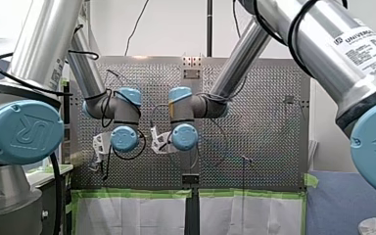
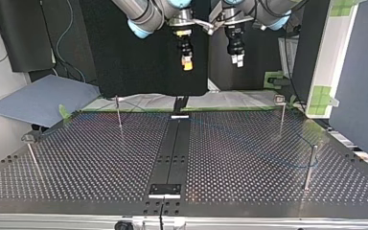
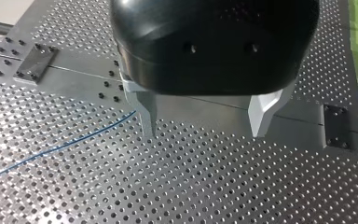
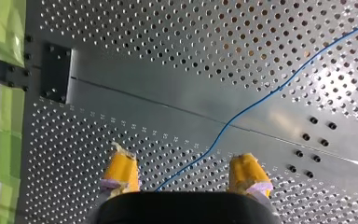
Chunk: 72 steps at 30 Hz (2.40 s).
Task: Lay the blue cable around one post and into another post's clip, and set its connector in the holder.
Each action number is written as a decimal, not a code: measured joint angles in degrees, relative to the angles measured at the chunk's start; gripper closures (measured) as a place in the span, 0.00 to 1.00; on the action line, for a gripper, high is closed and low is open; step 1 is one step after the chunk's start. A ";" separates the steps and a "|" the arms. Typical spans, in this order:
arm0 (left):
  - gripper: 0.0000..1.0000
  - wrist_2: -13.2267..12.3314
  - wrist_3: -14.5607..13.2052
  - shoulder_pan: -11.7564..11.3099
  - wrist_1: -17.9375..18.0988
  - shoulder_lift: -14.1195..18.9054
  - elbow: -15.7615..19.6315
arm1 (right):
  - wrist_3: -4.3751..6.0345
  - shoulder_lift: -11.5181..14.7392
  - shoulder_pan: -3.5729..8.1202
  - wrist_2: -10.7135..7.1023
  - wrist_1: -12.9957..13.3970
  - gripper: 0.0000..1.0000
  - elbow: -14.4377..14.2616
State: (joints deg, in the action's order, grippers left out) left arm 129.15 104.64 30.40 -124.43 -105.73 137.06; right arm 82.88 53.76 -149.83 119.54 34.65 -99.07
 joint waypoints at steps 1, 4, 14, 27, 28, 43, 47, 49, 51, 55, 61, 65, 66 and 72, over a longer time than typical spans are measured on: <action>0.02 0.00 -0.04 -0.04 -0.17 -0.01 0.01 | 0.36 0.00 -0.40 0.41 0.06 0.02 -0.12; 0.02 0.01 -0.11 -0.11 -0.51 -0.02 0.02 | 1.67 0.02 -1.38 1.78 0.16 0.02 -0.62; 0.02 -0.65 -0.19 -0.98 -1.64 0.00 0.31 | 6.42 0.39 2.56 4.07 1.97 0.02 -4.39; 0.02 -4.80 -0.72 -1.40 -1.42 0.01 0.42 | 5.30 0.43 6.08 -2.04 3.92 0.02 -5.14; 0.02 -4.99 -0.75 -1.42 -1.40 0.01 0.42 | 5.18 0.44 6.11 -2.48 3.92 0.02 -5.15; 0.02 -6.32 -0.89 -1.55 -1.35 0.03 0.40 | 4.52 0.44 6.59 -7.91 3.77 0.02 -5.28; 0.02 -6.53 -0.92 -1.55 -1.35 0.04 0.40 | 4.32 0.44 6.63 -8.09 3.77 0.02 -5.27; 0.02 -6.61 -0.93 -1.55 -1.35 0.04 0.40 | 4.27 0.44 6.67 -8.14 3.77 0.02 -5.25; 0.02 -6.64 -0.93 -1.55 -1.35 0.04 0.39 | 4.26 0.44 6.68 -8.16 3.77 0.02 -5.24; 0.02 -6.67 -0.93 -1.55 -1.35 0.05 0.38 | 4.24 0.44 6.69 -8.17 3.77 0.02 -5.22; 0.02 -6.67 -0.93 -1.55 -1.35 0.06 0.38 | 4.24 0.44 6.69 -8.18 3.77 0.02 -5.22; 0.02 -6.67 -0.93 -1.55 -1.35 0.05 0.38 | 4.24 0.44 6.69 -8.18 3.78 0.02 -5.22; 0.02 -6.67 -0.93 -1.55 -1.35 0.06 0.39 | 4.24 0.44 6.69 -8.18 3.78 0.02 -5.22; 0.02 -6.67 -0.93 -1.55 -1.35 0.06 0.38 | 4.24 0.44 6.69 -8.18 3.77 0.02 -5.22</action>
State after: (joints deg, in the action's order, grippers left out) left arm 122.47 103.71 28.85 -125.78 -105.67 137.44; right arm 87.12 54.20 -143.13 111.37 38.42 -104.29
